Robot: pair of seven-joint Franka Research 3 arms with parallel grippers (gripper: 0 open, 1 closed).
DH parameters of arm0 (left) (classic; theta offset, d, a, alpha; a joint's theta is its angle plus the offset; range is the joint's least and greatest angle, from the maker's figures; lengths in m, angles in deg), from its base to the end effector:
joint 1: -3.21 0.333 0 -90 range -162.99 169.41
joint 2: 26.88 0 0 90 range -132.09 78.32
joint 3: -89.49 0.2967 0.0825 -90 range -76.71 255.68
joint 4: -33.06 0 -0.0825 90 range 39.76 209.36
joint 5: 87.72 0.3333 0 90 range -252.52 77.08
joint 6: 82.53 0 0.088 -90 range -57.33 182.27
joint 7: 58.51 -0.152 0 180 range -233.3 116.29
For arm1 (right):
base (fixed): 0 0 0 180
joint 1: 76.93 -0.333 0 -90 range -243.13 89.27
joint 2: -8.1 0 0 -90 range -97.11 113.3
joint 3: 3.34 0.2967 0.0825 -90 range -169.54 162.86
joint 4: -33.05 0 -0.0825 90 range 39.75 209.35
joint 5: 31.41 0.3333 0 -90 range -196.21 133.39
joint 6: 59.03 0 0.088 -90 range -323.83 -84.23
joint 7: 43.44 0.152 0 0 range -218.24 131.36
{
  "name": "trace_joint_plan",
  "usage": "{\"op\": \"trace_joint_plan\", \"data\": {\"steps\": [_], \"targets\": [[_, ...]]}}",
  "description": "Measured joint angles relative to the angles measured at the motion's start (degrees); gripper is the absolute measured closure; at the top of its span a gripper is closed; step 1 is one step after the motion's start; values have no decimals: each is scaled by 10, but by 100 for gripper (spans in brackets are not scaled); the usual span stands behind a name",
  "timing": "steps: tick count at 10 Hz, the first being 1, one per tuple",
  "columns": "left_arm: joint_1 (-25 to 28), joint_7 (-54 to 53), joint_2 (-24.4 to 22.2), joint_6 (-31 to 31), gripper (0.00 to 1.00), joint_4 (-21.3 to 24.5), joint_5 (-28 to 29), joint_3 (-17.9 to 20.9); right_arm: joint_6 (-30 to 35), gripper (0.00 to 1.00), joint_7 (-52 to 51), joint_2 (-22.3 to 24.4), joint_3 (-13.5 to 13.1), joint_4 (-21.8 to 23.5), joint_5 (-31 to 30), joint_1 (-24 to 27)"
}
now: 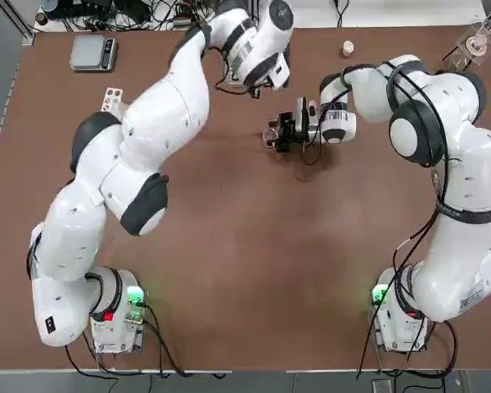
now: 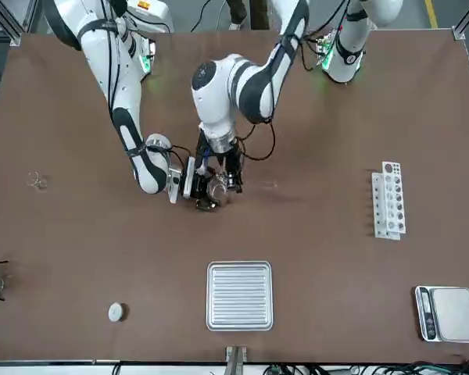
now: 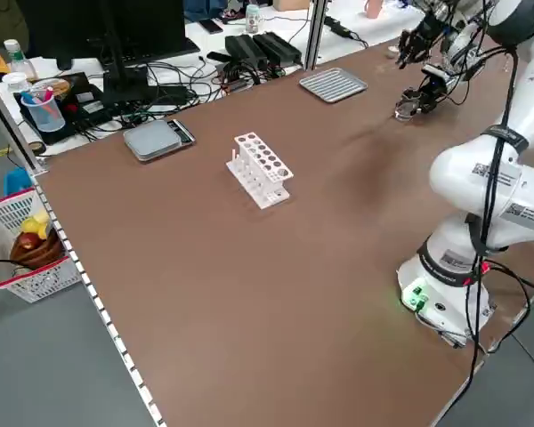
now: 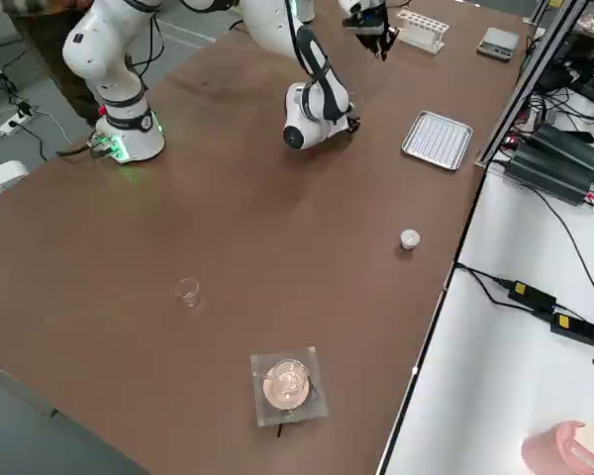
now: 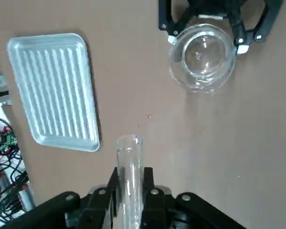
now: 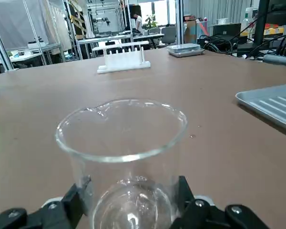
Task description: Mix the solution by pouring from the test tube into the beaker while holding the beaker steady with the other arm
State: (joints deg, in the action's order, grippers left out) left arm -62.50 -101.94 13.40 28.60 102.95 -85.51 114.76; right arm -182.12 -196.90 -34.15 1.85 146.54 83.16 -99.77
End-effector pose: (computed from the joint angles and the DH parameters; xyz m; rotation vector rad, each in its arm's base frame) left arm 0.4769 -0.4938 0.3523 -1.9874 2.0082 -0.1005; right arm 0.4685 0.3320 0.1038 -1.5972 -1.2688 -1.0786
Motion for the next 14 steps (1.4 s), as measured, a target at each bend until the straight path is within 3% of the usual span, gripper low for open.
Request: {"op": "trace_joint_plan", "data": {"steps": [2, 4, 5, 7, 11, 12, 14], "targets": [[83, -82, -45, -3, 79, 0, -46, -44, 0, 22, 0, 0, 0, 0, 0, 0], [208, -159, -95, -22, 79, 0, -75, -138, 0, 22, 0, 0, 0, 0, 0, 1], [297, -195, -117, -34, 79, 4, -82, -219, 0, 21, 0, 0, 0, 0, 0, 1], [515, -256, -132, -38, 79, 22, -86, -422, 0, 15, 0, 0, 0, -1, 0, 2], [948, -338, -98, -87, 79, 79, -89, -815, 0, 0, 1, 0, 2, -1, 0, 4], [1027, -358, -80, -107, 79, 93, -92, -876, 0, 0, 1, 0, 2, -1, 0, 5], [1122, -407, -44, -162, 79, 101, -136, -921, 0, 0, 1, 0, 2, -1, 0, 6]]}}
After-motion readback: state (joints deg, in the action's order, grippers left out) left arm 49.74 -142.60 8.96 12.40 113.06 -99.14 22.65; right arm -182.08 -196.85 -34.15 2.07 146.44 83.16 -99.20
